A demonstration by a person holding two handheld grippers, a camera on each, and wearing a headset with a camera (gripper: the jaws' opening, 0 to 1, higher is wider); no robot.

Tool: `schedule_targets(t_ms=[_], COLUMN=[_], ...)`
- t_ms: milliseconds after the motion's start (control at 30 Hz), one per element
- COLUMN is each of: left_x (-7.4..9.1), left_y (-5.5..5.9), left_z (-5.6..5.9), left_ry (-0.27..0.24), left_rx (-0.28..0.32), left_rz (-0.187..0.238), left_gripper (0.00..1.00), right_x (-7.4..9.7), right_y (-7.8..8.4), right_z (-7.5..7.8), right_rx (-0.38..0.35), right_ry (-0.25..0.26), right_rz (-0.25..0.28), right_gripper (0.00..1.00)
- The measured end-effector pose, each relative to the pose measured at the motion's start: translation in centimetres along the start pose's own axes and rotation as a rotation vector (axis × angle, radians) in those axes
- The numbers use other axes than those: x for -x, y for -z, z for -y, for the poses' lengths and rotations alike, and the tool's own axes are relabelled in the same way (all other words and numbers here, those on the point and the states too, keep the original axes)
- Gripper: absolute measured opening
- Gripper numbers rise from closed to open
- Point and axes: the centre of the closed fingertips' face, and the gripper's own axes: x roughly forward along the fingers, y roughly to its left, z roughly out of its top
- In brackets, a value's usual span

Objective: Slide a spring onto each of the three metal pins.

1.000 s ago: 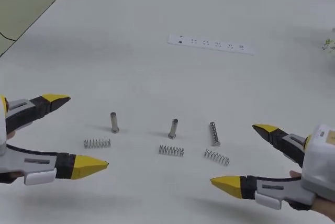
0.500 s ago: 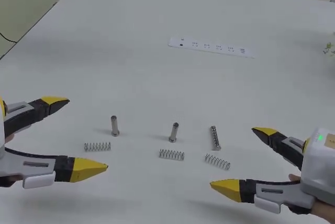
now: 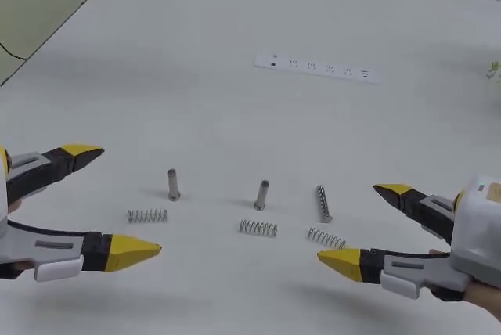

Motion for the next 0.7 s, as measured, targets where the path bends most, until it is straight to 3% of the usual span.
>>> schedule_targets(t_ms=[300, 700], left_x=[-0.2, 0.3], left_y=[0.1, 0.3], left_z=[0.2, -0.1], left_ry=[0.005, -0.009], left_rx=[-0.003, 0.008], left_rz=[-0.005, 0.002], left_gripper=[0.96, 0.96], right_x=[-0.5, -2.2], right_y=[-0.6, -0.6], right_z=[0.7, 2.9], right_rx=[-0.024, -0.074], right_ry=[-0.008, 0.028], right_rz=[-0.024, -0.133], right_gripper=[0.65, 0.42])
